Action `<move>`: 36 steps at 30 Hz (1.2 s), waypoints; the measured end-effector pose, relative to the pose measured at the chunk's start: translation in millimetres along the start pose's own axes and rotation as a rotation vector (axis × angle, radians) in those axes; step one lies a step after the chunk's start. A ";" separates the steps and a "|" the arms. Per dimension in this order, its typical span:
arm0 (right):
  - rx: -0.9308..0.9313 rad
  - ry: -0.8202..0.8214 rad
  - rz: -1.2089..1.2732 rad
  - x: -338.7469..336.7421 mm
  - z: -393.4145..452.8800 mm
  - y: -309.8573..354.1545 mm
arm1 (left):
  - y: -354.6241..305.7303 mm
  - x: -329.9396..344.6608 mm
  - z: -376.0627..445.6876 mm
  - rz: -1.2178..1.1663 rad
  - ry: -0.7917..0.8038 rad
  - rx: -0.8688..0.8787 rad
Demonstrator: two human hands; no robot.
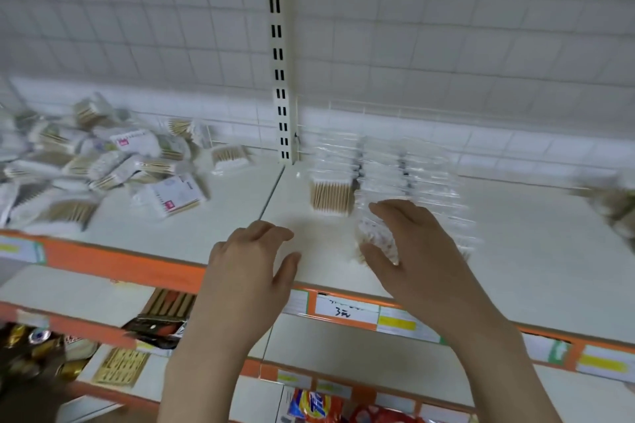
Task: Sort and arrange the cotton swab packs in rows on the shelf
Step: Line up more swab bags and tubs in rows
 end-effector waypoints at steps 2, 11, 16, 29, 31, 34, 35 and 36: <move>-0.005 0.009 0.002 4.9 5.0 1.3 | 5.2 -0.6 1.1 0.010 0.000 -0.011; 0.039 0.018 0.040 26.0 20.3 6.5 | 26.0 2.5 12.1 0.073 0.060 0.003; -0.010 0.061 0.058 48.5 29.9 39.2 | 58.7 -1.7 10.7 0.039 0.056 -0.033; 0.049 0.083 0.051 146.5 75.7 169.6 | 242.6 -70.2 10.5 0.057 0.069 -0.056; 0.059 0.079 0.038 159.3 81.9 190.9 | 270.0 -81.2 11.0 0.070 0.083 -0.048; 0.098 0.080 0.013 172.0 87.1 208.8 | 295.3 -90.8 14.9 0.033 0.104 0.011; 0.112 0.084 -0.001 174.5 87.2 210.1 | 299.2 -92.0 17.1 0.012 0.098 0.026; 0.127 0.084 -0.019 177.3 87.3 211.2 | 303.7 -92.9 19.7 -0.010 0.086 0.042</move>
Point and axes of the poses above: each hand's wrist, its own z-axis towards the middle knuckle, its own x-axis out of the palm, y = z × x, the point moved 9 cm from there along z, towards the middle knuckle, and after that the axes turned 14 degrees about x, right-handed, at the moved point
